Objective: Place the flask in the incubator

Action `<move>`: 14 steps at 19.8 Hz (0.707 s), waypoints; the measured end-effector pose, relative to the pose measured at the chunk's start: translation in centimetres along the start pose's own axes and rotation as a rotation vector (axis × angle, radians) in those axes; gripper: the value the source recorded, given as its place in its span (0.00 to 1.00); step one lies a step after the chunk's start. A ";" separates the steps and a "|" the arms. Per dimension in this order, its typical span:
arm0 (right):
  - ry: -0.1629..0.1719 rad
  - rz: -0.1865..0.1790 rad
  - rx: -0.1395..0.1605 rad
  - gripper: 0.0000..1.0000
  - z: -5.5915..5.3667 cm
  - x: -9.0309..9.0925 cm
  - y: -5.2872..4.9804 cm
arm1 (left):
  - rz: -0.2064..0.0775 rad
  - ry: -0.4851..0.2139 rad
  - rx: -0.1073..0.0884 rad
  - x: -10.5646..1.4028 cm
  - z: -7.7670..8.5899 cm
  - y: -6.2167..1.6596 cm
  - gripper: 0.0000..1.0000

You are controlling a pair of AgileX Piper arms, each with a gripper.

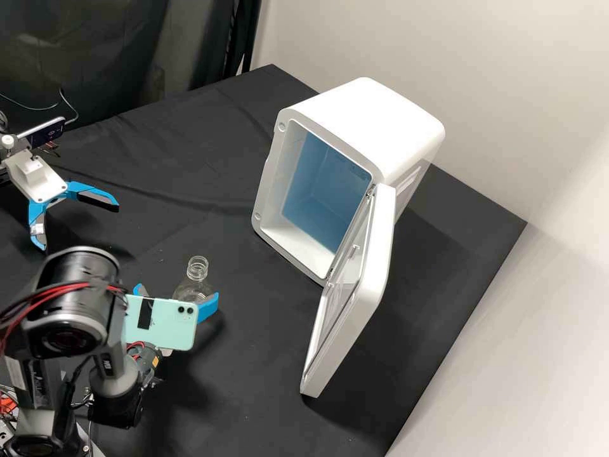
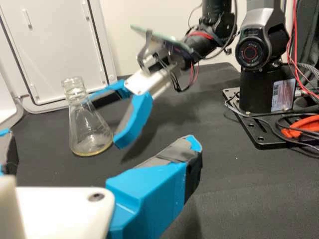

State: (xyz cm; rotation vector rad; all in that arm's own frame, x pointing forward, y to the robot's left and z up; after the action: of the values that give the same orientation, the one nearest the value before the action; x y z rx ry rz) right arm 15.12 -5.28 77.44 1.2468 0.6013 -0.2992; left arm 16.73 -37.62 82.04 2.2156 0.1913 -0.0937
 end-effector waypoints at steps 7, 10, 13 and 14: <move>-0.015 -0.010 0.003 1.00 0.2 0.5 -0.3 | 0.006 -0.007 0.007 0.0 0.2 0.12 1.00; -0.052 0.037 -0.006 1.00 -0.1 0.6 0.6 | 0.006 -0.007 0.007 0.0 0.2 0.12 1.00; -0.081 0.116 0.046 1.00 -0.7 0.6 1.8 | 0.009 -0.007 0.009 0.0 0.2 0.19 1.00; -0.085 0.136 0.063 1.00 -0.9 0.7 2.1 | 0.011 -0.007 0.010 0.0 0.2 0.21 1.00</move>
State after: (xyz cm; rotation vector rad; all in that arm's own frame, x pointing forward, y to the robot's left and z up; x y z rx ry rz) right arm 16.53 -3.74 78.53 1.3222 0.4354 -0.2577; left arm 16.73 -37.89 82.10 2.2258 0.1755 -0.0968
